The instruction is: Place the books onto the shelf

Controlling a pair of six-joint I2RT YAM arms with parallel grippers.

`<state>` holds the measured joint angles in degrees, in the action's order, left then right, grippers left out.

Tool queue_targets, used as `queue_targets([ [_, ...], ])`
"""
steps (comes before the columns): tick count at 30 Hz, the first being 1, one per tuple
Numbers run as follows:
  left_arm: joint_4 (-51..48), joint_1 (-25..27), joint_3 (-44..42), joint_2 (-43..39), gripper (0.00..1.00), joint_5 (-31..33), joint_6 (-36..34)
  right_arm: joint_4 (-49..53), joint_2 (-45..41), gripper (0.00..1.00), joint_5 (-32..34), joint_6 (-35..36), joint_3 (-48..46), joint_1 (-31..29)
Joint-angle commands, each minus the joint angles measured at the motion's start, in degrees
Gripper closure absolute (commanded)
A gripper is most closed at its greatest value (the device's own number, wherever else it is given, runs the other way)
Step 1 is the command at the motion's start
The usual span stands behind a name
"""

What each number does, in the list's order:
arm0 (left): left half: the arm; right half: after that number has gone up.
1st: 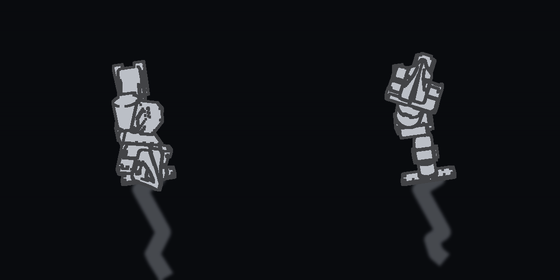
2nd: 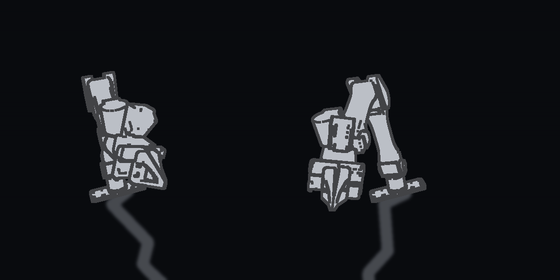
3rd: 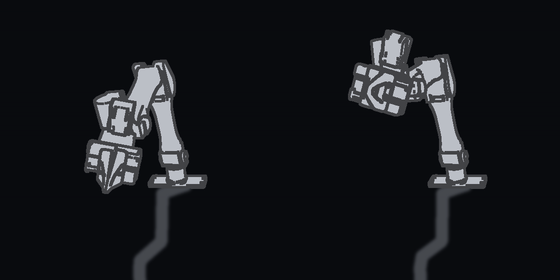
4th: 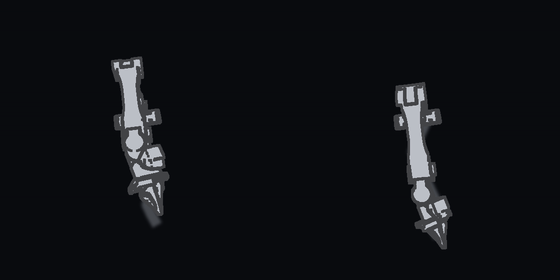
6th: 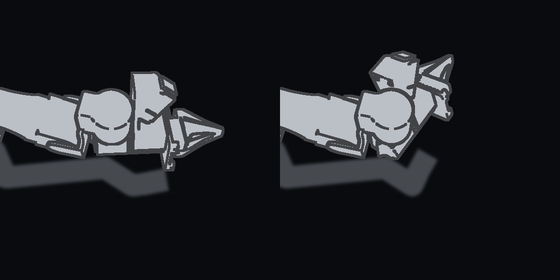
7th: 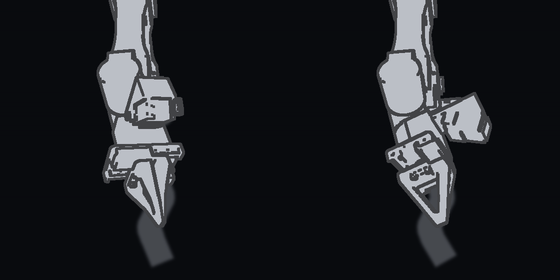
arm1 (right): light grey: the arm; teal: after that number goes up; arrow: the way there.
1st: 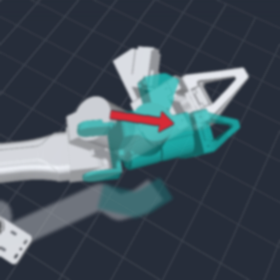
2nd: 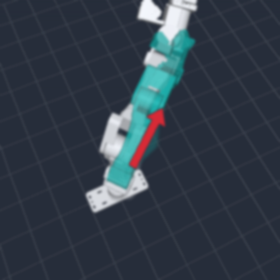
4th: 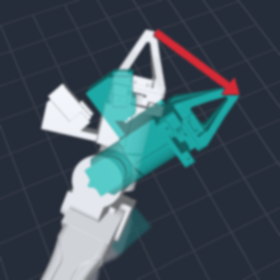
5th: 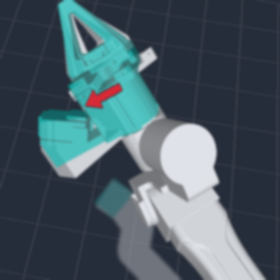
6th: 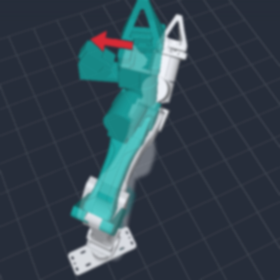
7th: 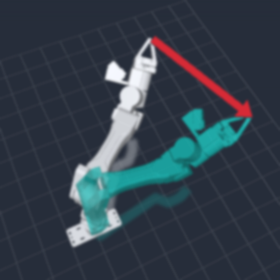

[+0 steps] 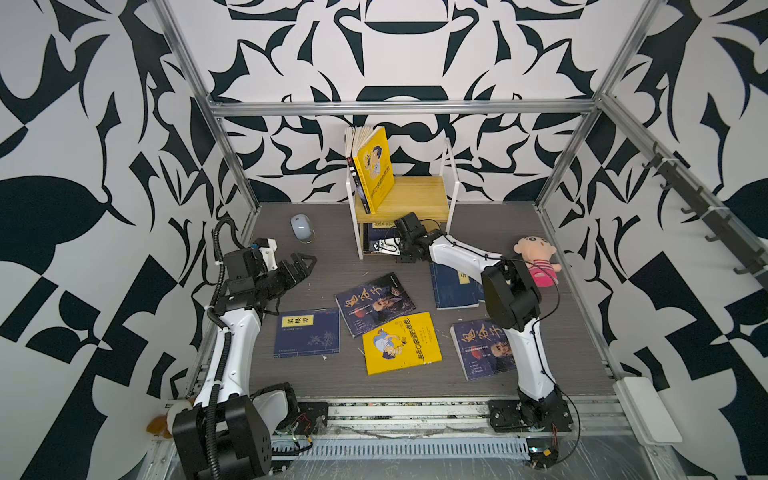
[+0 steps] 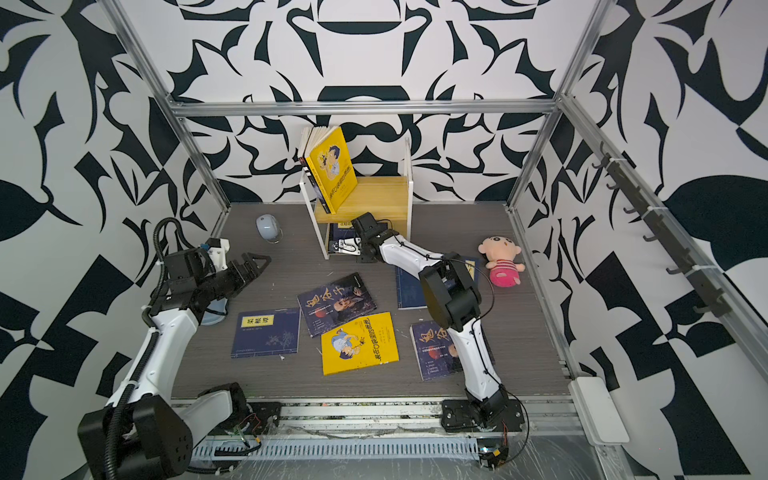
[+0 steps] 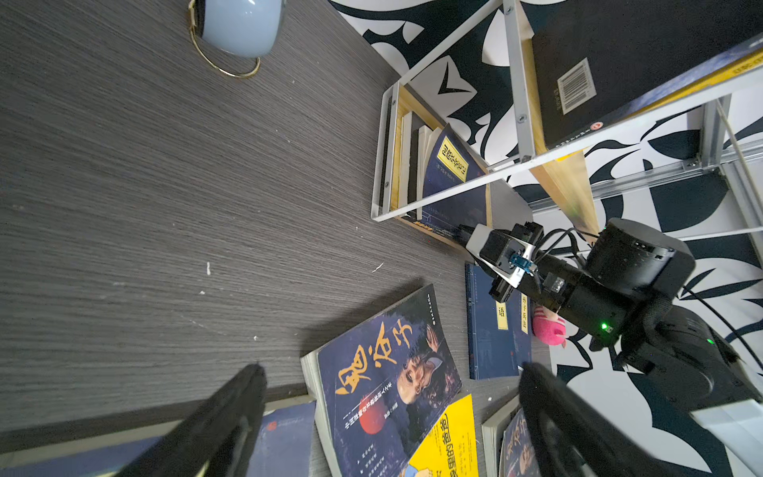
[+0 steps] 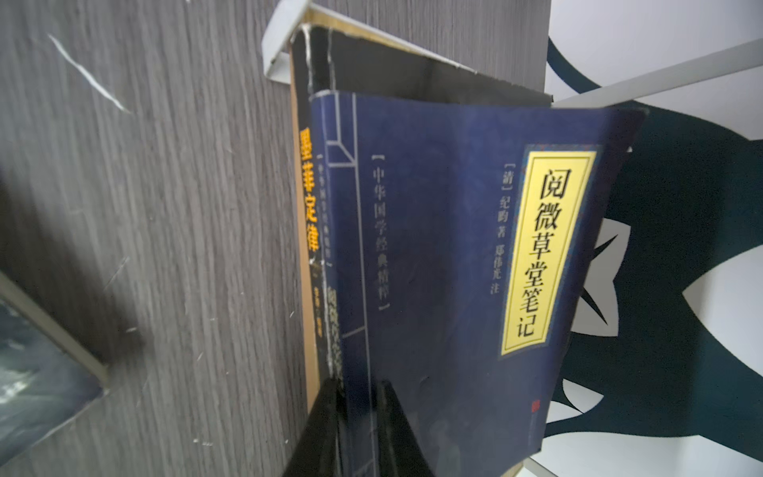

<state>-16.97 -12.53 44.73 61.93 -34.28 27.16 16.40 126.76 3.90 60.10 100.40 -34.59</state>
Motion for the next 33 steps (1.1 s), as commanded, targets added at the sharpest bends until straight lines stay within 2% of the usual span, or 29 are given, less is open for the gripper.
queue_targets([
  [1, -0.1, -0.3, 0.1, -0.1, 0.00, -0.4, -0.6, -1.5, -0.6, 0.82, 0.2, -1.3, 2.7, 0.2],
  [5, -0.1, -0.2, 0.1, 0.1, 0.00, -0.4, -0.7, -1.4, -1.1, 0.80, 0.1, -1.7, 2.7, 0.2],
  [9, -0.3, -0.1, -0.3, 0.3, 0.00, -0.9, -0.2, 0.4, -4.1, 0.67, -1.6, -5.6, 2.6, -0.3],
  [13, -1.9, 2.8, -1.6, 1.0, 0.00, -1.4, 0.3, 3.4, -10.4, 0.60, -6.6, -15.0, -0.8, -0.5],
  [16, -3.0, 7.0, -2.9, 1.9, 0.00, -1.7, 2.3, 4.3, -16.1, 0.50, -8.4, -23.0, -6.0, -0.9],
  [17, -3.5, 8.2, -3.2, 2.3, 0.00, -1.9, 3.4, 3.7, -18.0, 0.46, -8.7, -26.4, -8.5, -1.1],
  [19, -4.6, 10.5, -3.8, 3.1, 0.00, -2.2, 5.1, 1.0, -22.2, 0.28, -8.9, -34.4, -14.4, -1.3],
  [20, -5.1, 11.6, -4.1, 3.3, 0.00, -2.2, 5.4, -0.6, -23.9, 0.26, -8.8, -38.4, -17.0, -1.3],
  [24, -6.0, 16.7, -7.7, 4.9, 0.00, -4.3, 6.2, -4.2, -30.4, 0.27, -10.8, -52.8, -26.2, -1.3],
  [28, -1.4, 19.9, -12.7, 6.3, 0.03, -6.4, 10.8, -4.9, -32.0, 0.33, -12.8, -66.1, -30.4, -1.3],
  [33, -1.4, 20.8, -14.2, 7.2, 0.10, -4.0, 12.7, -5.7, -30.2, 0.39, -15.5, -75.4, -33.4, -1.3],
])
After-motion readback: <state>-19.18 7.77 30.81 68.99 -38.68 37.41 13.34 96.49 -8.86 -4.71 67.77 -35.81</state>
